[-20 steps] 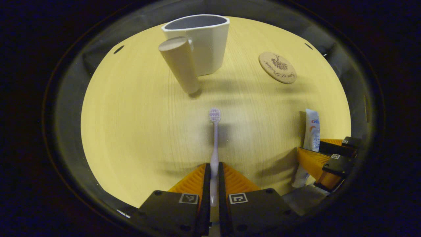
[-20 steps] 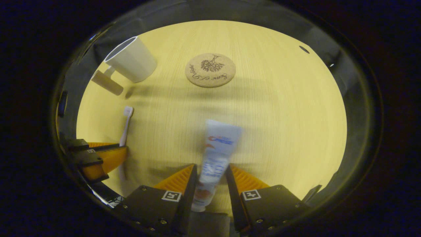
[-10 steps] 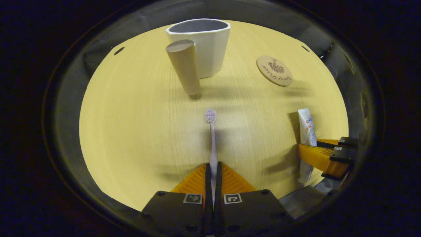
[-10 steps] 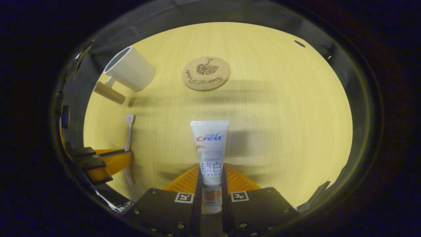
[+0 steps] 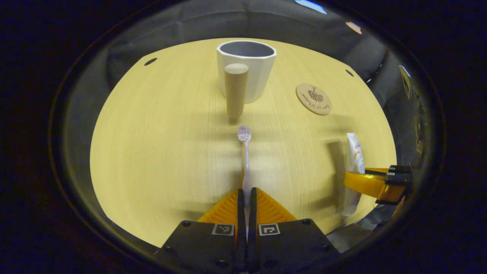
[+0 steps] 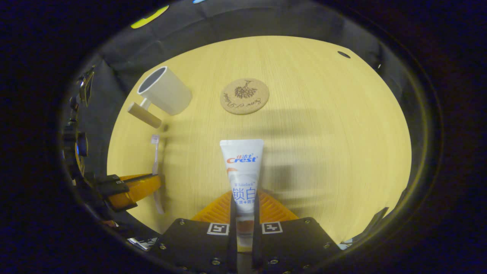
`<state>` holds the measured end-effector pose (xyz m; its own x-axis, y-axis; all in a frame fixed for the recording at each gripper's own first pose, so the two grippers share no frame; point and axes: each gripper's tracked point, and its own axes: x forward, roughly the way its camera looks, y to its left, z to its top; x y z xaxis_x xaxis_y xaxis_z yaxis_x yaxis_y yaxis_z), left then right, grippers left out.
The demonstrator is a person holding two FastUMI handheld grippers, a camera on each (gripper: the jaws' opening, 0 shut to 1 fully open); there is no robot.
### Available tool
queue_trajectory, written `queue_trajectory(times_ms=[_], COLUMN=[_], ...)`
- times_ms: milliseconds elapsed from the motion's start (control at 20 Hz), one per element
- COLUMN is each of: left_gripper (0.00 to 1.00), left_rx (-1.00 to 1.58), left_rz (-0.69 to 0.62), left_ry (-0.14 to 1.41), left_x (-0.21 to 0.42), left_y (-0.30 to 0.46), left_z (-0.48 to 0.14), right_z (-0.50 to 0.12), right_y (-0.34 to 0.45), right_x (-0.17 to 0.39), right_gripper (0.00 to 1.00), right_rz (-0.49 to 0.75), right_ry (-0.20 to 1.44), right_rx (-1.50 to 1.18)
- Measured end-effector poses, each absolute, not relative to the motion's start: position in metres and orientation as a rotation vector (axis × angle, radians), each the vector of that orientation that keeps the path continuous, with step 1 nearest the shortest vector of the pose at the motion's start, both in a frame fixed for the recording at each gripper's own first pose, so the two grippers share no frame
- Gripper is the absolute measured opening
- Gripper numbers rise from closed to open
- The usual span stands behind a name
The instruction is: Put the toothbrush and toothpaste on the desktop into the cup, then pick up the cup and place it on the coaster on the desktop.
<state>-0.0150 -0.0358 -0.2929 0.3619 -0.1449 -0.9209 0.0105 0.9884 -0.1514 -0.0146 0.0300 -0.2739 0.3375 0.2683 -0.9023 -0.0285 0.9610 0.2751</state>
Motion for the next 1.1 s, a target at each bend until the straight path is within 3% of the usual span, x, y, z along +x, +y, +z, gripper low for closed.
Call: queue_trajectory(times_ms=[350,600,900,950,1000,1100], left_gripper=[0.09,0.09,0.09,0.14,0.09,0.08], left_rx=[-0.175,-0.199,-0.171,-0.165,-0.159,-0.152], left_rz=[-0.063,-0.033,-0.033,-0.036,-0.037,-0.041], left_ry=[1.002,0.791,0.563,0.522,0.484,0.415], left_x=[-0.013,-0.003,0.018,0.024,0.031,0.045], left_y=[-0.022,0.008,0.057,0.059,0.062,0.063], left_z=[-0.244,-0.177,-0.142,-0.135,-0.129,-0.117], right_z=[-0.234,-0.192,-0.142,-0.136,-0.131,-0.128], right_y=[0.027,0.024,0.023,0.024,0.025,0.024], right_x=[-0.009,0.006,0.029,0.032,0.036,0.031], right_gripper=[0.16,0.16,0.16,0.16,0.16,0.16], right_rz=[0.223,0.234,0.263,0.268,0.272,0.277], right_ry=[1.037,0.847,0.655,0.638,0.623,0.609], right_rx=[0.233,0.203,0.191,0.192,0.193,0.189])
